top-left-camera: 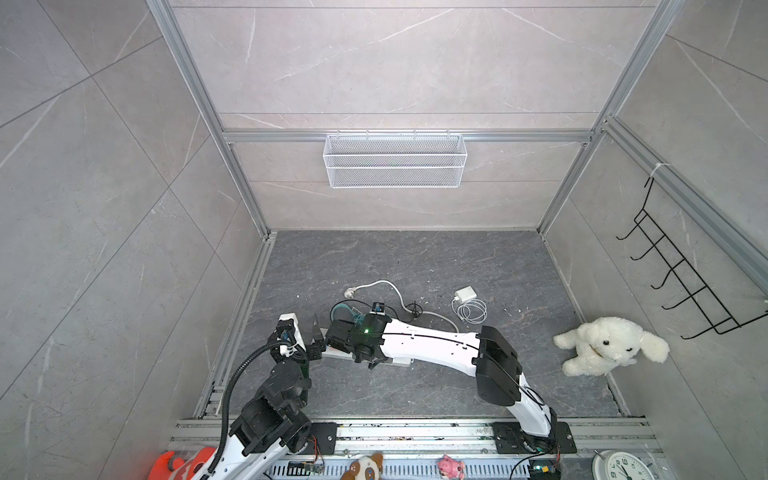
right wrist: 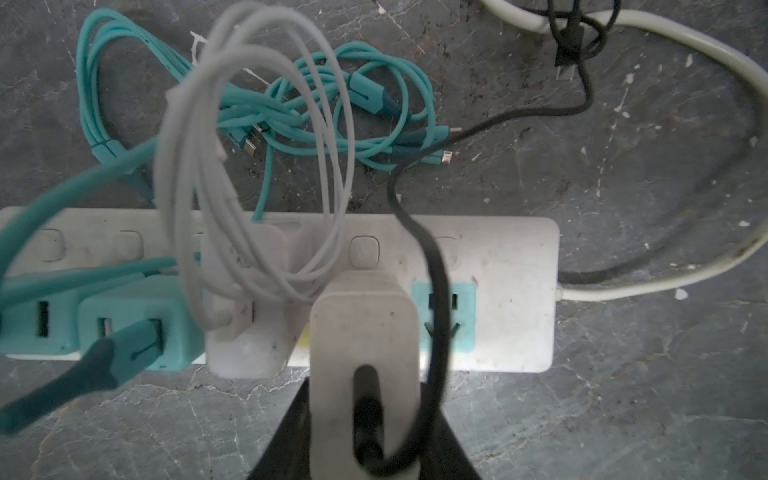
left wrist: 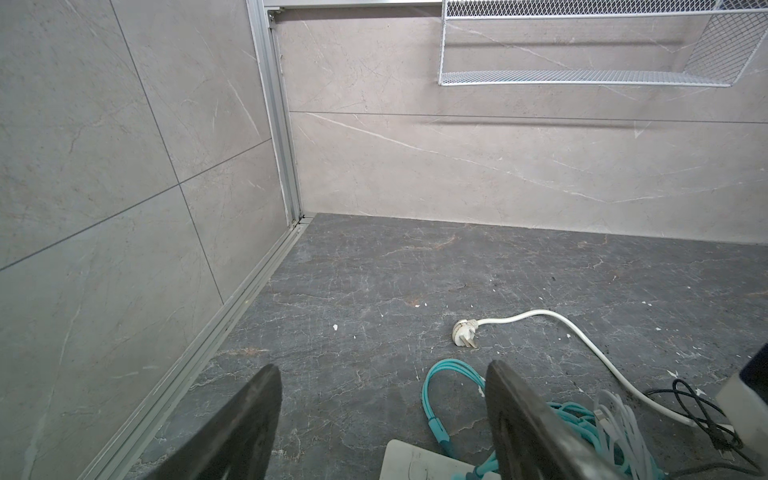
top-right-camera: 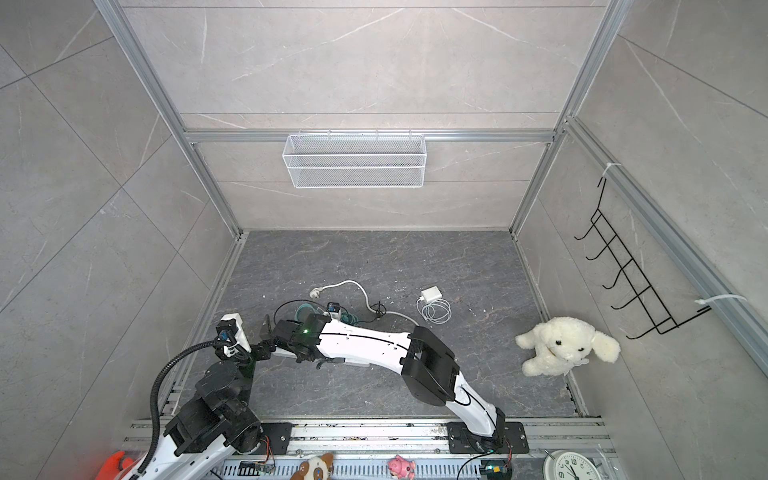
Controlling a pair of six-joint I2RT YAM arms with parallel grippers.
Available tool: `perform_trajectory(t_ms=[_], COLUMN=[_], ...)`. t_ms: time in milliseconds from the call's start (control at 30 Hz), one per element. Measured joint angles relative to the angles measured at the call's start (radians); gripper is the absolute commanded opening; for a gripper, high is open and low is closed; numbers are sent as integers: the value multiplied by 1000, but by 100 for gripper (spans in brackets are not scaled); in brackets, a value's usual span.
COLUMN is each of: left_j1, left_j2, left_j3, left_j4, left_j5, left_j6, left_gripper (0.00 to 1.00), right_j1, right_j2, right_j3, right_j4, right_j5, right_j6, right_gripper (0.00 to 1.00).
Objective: Insert the plug
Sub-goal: 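Press the charger prongs down into the socket with the right gripper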
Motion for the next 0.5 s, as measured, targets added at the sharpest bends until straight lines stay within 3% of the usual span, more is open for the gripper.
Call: perform_trajectory(t_ms=[500], left_j1=[0], left_j2=[24], left_j3=[0], left_j4=[1], left_j5=[16], left_j6=[0], left_gripper=[79], right_j1=[-17], right_j2=[39], right_j3=[59], right_j4=[-35], right_j5=[0], right_j6=[-89], right_gripper=[0])
